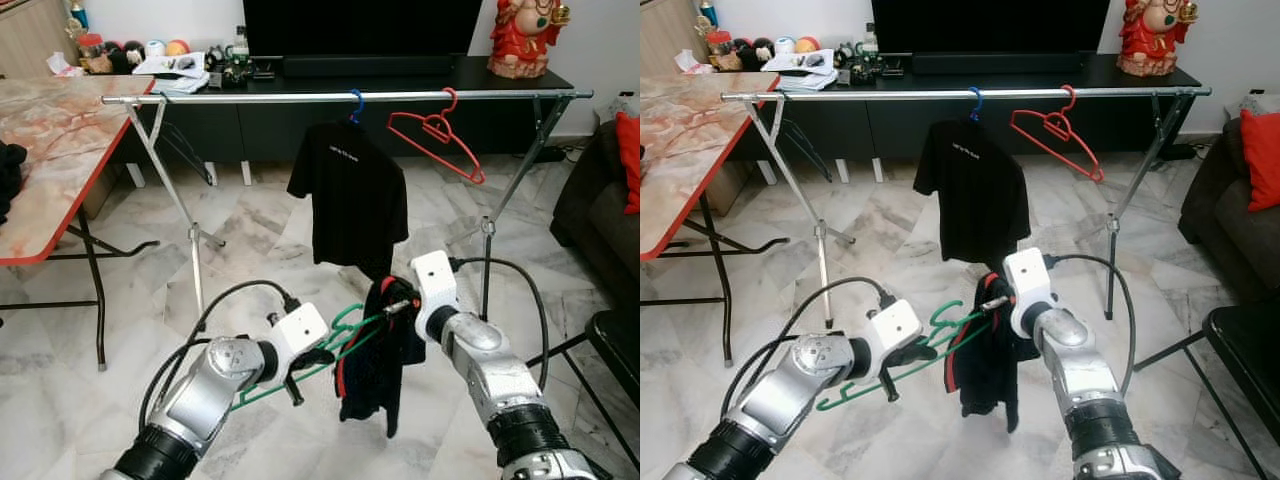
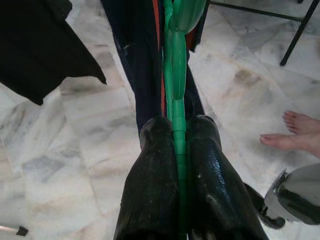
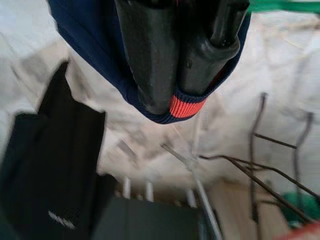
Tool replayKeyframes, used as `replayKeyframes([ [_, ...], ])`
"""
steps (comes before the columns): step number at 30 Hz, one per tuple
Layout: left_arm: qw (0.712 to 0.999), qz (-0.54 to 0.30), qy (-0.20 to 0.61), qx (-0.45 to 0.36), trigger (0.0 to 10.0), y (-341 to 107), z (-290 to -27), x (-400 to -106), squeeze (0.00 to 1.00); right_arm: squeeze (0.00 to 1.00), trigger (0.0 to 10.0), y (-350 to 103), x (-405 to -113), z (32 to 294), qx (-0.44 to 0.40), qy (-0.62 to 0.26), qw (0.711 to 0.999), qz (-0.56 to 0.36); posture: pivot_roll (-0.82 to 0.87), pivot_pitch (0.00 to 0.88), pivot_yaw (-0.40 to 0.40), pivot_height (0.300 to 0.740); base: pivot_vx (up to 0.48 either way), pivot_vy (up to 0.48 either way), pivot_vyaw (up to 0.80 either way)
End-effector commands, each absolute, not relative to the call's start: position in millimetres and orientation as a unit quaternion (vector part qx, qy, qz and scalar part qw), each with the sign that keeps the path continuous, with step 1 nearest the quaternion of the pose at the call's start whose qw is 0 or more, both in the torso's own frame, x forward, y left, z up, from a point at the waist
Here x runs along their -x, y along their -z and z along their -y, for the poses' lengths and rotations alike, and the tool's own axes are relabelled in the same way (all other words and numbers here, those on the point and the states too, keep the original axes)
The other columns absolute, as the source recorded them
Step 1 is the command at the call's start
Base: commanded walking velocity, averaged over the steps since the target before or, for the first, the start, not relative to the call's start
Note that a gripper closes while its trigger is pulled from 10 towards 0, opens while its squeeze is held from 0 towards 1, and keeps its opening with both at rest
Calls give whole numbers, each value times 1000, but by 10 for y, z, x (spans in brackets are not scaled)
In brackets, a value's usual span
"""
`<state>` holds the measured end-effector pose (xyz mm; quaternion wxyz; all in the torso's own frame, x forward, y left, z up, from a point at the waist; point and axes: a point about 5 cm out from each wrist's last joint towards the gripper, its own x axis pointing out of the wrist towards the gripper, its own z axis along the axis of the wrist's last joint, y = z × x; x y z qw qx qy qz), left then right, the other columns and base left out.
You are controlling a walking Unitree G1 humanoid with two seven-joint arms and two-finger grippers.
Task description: Hang hanger
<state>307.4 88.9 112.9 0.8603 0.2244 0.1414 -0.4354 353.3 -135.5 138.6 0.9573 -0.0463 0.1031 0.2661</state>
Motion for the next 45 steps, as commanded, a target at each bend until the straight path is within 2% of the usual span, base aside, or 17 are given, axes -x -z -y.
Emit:
replayKeyframes([
  [1, 863, -118, 442, -215, 10000, -1221, -848, -3087, 0, 0, 10000, -1510, -3474, 1249, 50, -312, 945, -81, -26, 85, -27, 740, 0, 0, 0],
  [2, 863, -112, 449, -203, 10000, -1241, -824, -3083, 0, 0, 10000, -1551, -3345, 1150, 80, -380, 919, -68, -28, 87, -29, 740, 0, 0, 0],
  [6, 860, -107, 464, -182, 10000, -1275, -784, -3060, 0, 0, 10000, -1511, -3256, 1162, 121, -413, 900, -66, -27, 88, -30, 740, 0, 0, 0],
  [8, 857, -108, 473, -175, 10000, -1284, -770, -3042, 0, 0, 10000, -1459, -3268, 1228, 146, -399, 902, -81, -28, 89, -30, 740, 0, 0, 0],
  [9, 850, -112, 481, -182, 10000, -1267, -778, -3015, 0, 0, 10000, -1367, -3360, 1407, 209, -339, 911, -106, -28, 89, -30, 740, 0, 0, 0],
  [10, 849, -112, 482, -185, 10000, -1260, -784, -3009, 0, 0, 10000, -1344, -3400, 1485, 235, -312, 913, -113, -28, 89, -30, 740, 0, 0, 0],
  [14, 853, -111, 476, -184, 10000, -1257, -795, -3016, 0, 0, 10000, -1477, -3417, 1519, 213, -310, 923, -85, -26, 91, -30, 740, 0, 0, 0],
  [17, 855, -108, 475, -176, 10000, -1275, -791, -3026, 0, 0, 10000, -1603, -3340, 1468, 220, -357, 907, -49, -29, 93, -30, 740, 0, 0, 0],
  [24, 846, -121, 484, -188, 10000, -1243, -834, -2998, 0, 0, 10000, -1578, -3508, 1764, 286, -260, 920, -71, -27, 90, -30, 740, 0, 0, 0],
  [27, 841, -126, 490, -190, 10000, -1231, -851, -2976, 0, 0, 10000, -1614, -3526, 1736, 273, -263, 923, -62, -26, 90, -30, 740, 0, 0, 0],
  [29, 835, -128, 501, -188, 10000, -1226, -843, -2952, 0, 0, 10000, -1655, -3483, 1607, 248, -307, 918, -45, -22, 89, -30, 740, 0, 0, 0],
  [33, 830, -127, 512, -182, 10000, -1230, -820, -2932, 0, 0, 10000, -1693, -3353, 1435, 235, -390, 890, -17, -22, 87, -30, 740, 0, 0, 0],
  [34, 828, -126, 516, -180, 10000, -1234, -810, -2926, 0, 0, 10000, -1701, -3281, 1381, 233, -427, 874, -10, -24, 85, -29, 740, 0, 0, 0],
  [35, 828, -126, 516, -180, 10000, -1234, -810, -2926, 0, 0, 10000, -1701, -3281, 1381, 233, -427, 874, -10, -24, 85, -29, 740, 0, 0, 0],
  [37, 824, -123, 525, -175, 10000, -1252, -791, -2921, 0, 0, 10000, -1722, -3141, 1283, 224, -498, 838, 6, -28, 83, -29, 740, 0, 0, 0],
  [41, 830, -111, 522, -161, 10000, -1302, -777, -2943, 0, 0, 10000, -1771, -2996, 1216, 204, -563, 801, 14, -28, 82, -30, 740, 0, 0, 0],
  [45, 833, -107, 520, -155, 10000, -1317, -772, -2951, 0, 0, 10000, -1784, -2929, 1193, 196, -589, 784, 16, -29, 81, -30, 740, 0, 0, 0],
])
